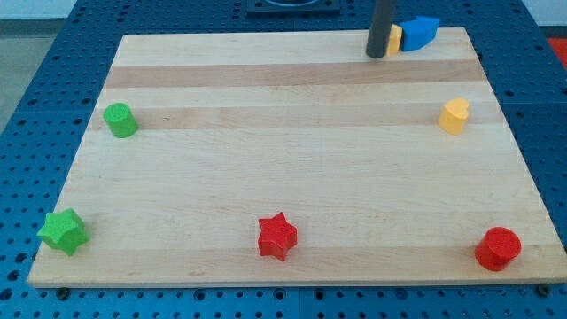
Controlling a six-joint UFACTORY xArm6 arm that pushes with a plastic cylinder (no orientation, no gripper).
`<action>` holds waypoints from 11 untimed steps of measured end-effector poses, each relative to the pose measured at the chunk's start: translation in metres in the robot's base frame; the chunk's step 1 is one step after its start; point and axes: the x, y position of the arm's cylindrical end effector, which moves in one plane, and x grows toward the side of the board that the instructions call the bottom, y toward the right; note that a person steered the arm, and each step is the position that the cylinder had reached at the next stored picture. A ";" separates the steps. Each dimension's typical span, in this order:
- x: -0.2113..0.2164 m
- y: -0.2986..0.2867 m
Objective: Move the green circle towards the center of the board
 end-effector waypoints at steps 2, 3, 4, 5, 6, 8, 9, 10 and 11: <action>0.004 -0.194; 0.015 -0.312; 0.065 -0.408; 0.098 -0.419; 0.144 -0.413; 0.155 -0.385; 0.149 -0.360; 0.130 -0.346; 0.116 -0.319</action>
